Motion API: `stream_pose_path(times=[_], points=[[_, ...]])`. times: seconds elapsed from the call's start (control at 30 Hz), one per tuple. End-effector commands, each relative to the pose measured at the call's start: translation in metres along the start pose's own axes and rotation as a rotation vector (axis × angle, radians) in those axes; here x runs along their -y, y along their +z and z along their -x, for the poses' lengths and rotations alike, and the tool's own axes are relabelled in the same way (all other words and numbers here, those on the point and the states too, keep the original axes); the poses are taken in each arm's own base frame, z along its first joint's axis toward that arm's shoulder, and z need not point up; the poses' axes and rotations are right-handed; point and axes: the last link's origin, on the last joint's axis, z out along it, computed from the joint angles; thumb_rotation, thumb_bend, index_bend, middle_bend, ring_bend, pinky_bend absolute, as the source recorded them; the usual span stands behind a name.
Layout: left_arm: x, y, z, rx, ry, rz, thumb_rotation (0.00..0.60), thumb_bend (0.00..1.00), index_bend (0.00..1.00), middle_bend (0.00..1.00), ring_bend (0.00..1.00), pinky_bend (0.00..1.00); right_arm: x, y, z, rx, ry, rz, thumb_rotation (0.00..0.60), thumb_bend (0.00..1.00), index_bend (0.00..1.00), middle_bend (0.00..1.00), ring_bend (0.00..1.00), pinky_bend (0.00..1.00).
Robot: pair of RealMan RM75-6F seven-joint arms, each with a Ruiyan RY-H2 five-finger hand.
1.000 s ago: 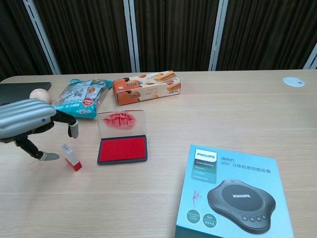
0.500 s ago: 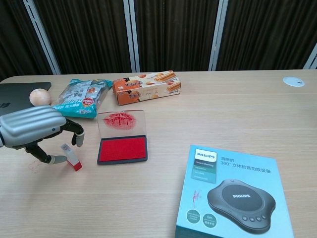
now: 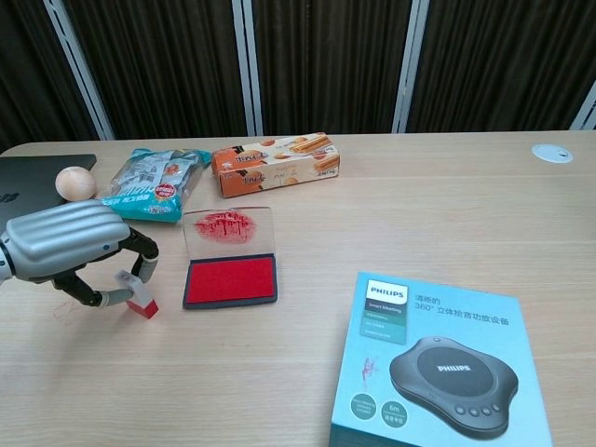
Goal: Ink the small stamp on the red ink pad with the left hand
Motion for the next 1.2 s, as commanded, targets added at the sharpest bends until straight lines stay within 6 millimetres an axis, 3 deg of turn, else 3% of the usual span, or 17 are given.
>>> stream_pose_path(times=[0.03,0.23,0.47,0.67,0.9,1.2], points=[[0.0,0.0,0.0,0.001,-0.001,-0.002,0.6,0.33,0.55,0.53,0.88,0.91,0.0,0.0,0.0,0.0,0.001,0.001,0.6,0.0,0.0,0.0,0.0,0.0],[0.001,0.002,-0.008,-0.024,-0.063,-0.024,0.6,0.36,0.58,0.55,0.88,0.91,-0.001,0.0,-0.001,0.002,0.01,0.005,0.6,0.0,0.0,0.0,0.0,0.0],[0.001,0.013,-0.032,-0.061,-0.144,-0.046,0.6,0.41,0.59,0.55,0.88,0.91,-0.002,0.0,-0.001,0.004,0.012,0.009,0.6,0.0,0.0,0.0,0.0,0.0],[-0.01,0.043,-0.06,-0.058,-0.27,-0.085,0.6,0.45,0.6,0.55,0.88,0.91,-0.003,0.003,0.0,0.011,0.013,0.017,0.6,0.0,0.0,0.0,0.0,0.0],[-0.023,0.07,-0.064,0.013,-0.313,-0.108,0.6,0.45,0.61,0.56,0.88,0.91,-0.006,0.005,0.001,0.022,0.014,0.037,0.6,0.0,0.0,0.0,0.0,0.0],[-0.032,0.085,-0.06,0.061,-0.337,-0.122,0.6,0.45,0.61,0.57,0.88,0.91,-0.011,0.006,0.003,0.03,0.015,0.057,0.6,0.0,0.0,0.0,0.0,0.0]])
